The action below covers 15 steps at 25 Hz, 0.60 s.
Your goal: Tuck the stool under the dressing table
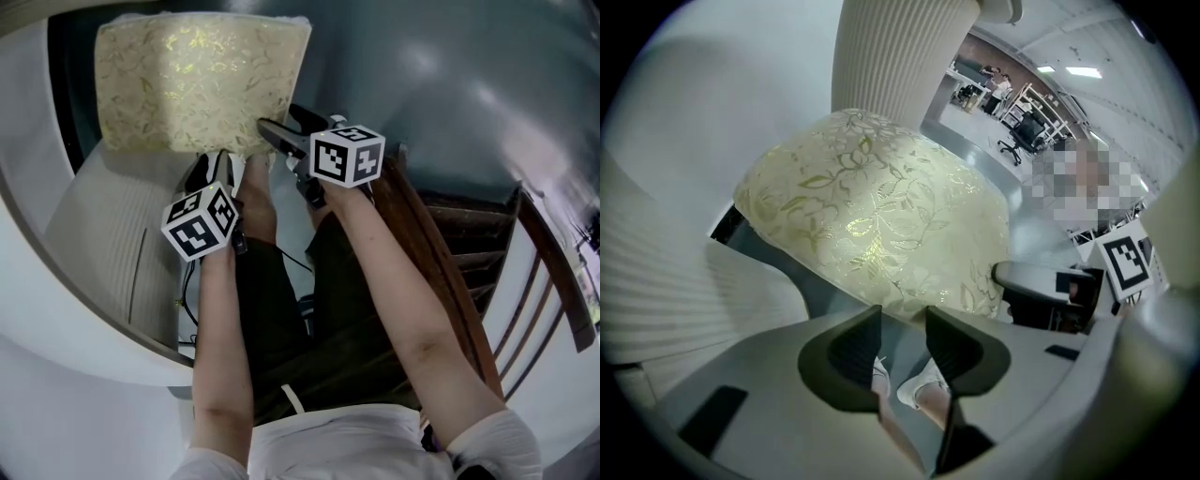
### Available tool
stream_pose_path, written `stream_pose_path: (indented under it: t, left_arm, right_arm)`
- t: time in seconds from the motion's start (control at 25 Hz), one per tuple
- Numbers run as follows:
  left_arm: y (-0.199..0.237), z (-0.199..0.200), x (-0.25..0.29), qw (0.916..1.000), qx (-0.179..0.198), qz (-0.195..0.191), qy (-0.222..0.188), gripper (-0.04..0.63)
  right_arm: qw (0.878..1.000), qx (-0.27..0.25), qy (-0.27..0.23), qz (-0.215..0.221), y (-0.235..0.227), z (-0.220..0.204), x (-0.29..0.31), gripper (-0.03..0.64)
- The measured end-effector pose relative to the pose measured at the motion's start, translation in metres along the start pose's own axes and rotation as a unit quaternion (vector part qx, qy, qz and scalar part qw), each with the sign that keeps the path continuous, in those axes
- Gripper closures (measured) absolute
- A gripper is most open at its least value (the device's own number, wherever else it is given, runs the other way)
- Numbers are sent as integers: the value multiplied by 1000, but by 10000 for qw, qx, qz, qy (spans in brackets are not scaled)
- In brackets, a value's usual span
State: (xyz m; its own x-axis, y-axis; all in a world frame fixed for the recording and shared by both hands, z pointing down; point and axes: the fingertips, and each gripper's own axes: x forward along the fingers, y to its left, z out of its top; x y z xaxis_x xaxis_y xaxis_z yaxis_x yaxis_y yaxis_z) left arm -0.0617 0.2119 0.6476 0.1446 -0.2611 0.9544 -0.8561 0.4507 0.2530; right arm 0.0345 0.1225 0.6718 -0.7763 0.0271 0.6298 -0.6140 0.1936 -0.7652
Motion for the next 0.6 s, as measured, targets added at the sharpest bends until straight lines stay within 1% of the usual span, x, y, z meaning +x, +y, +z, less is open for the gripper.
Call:
stream_pose_path:
  t: [0.12,0.2,0.36,0.6]
  left_arm:
    - [1,0,0,10000,63,59,47,452]
    - [1,-1,1,9998,129,115,95,459]
    - [3,-4,-2,9993,218,237,184,478]
    - [6,-11,-3,9987,235,373,264,486]
  right_arm:
    - [9998,46,153,112,0,-13,-3,310]
    - [9996,131,155,175,1,-17,-4,337]
    - [9992,356,6,179,1,-17,-2,347]
    - [9988,469,-83,66,-1,-17,-1,352]
